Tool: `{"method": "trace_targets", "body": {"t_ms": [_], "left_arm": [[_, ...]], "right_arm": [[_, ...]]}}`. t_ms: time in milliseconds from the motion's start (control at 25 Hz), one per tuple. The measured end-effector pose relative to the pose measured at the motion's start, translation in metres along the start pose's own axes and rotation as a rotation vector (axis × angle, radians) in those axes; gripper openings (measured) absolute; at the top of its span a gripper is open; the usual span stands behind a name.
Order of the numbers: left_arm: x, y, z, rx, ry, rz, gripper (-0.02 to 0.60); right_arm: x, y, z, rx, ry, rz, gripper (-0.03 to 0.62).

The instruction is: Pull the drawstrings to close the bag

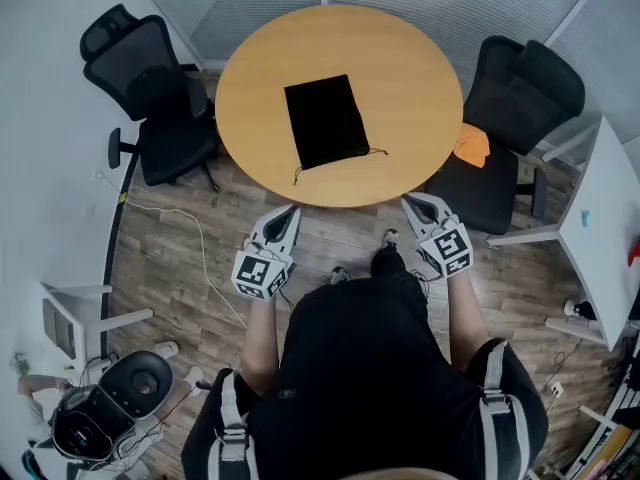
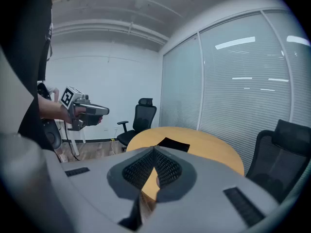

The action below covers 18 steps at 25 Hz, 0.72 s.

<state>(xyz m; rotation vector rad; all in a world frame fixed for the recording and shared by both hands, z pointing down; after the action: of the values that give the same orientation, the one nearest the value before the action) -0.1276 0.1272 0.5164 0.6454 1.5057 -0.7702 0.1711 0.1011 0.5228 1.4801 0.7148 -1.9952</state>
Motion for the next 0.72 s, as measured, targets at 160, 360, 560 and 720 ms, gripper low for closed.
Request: {"method": "trace_targets", "body": {"t_ms": [160, 360, 560, 720], "left_arm": [[0.0020, -0.0057, 0.0015, -0.015, -0.002, 0.009, 0.017], [0.0008, -0.0056, 0.0022, -0.029, -0.013, 0.026, 0.017], [-0.0013, -0.0059, -0.0002, -0.048, -0.028, 0.024, 0.017], [-0.0023, -0.0084, -0.0001, -0.039, -0.026, 0.025, 0.017]], "right_arm": [[0.0005, -0.0016, 0.0024, -0.019, 0.006, -0.011, 0.057], [-0.0014, -0.0045, 0.0015, -0.028, -0.001, -0.002, 0.057], [-0.0018, -0.0076, 0.0006, -0.028, 0.010, 0.027, 0.057], [0.0000, -0.0081, 0.0042, -0.027, 0.019, 0.023, 0.057]]}}
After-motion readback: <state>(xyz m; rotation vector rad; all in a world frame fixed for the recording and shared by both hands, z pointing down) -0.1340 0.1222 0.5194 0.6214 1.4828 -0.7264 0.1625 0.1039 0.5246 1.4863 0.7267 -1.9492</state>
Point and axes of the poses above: the fingertips, and each gripper's own axes: z forward along the fingers, y to its right, x out of its top, the point moved 6 cm from there along -z, backward along the fingers, and after that the axes turned 9 degrees about y, right-handed, at the moved point
